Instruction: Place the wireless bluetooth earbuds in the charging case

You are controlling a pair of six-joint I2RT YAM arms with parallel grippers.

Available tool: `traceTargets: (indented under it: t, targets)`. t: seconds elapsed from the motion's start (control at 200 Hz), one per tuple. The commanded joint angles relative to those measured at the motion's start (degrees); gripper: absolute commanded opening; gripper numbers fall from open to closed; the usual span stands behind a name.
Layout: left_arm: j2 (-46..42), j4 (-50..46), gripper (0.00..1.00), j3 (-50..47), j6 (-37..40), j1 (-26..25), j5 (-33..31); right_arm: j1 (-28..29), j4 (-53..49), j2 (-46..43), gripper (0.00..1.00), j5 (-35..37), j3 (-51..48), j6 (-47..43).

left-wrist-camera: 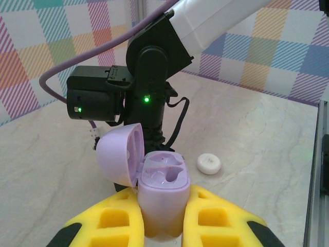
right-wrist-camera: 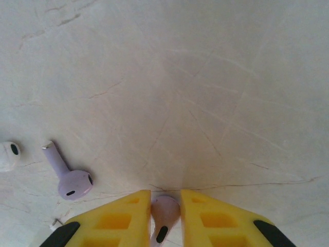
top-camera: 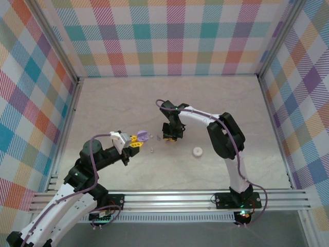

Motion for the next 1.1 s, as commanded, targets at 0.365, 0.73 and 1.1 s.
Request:
traceTargets:
  t: [0.365, 0.73, 1.1]
  targets:
    - [-0.9, -0.2, 0.00, 1.1, 0.7, -0.3, 0.6, 0.7, -4.9, -2.0, 0.30, 0.6, 2.0, -0.7]
    - [-0.9, -0.1, 0.00, 1.5, 0.7, -0.2, 1.5, 1.5, 1.2, -6.9, 0.32, 0.8, -5.3, 6.8]
    - [-0.9, 0.3, 0.00, 1.6, 0.9, -0.3, 3.1, 3.2, 7.2, -7.3, 0.30, 1.3, -10.2, 15.9]
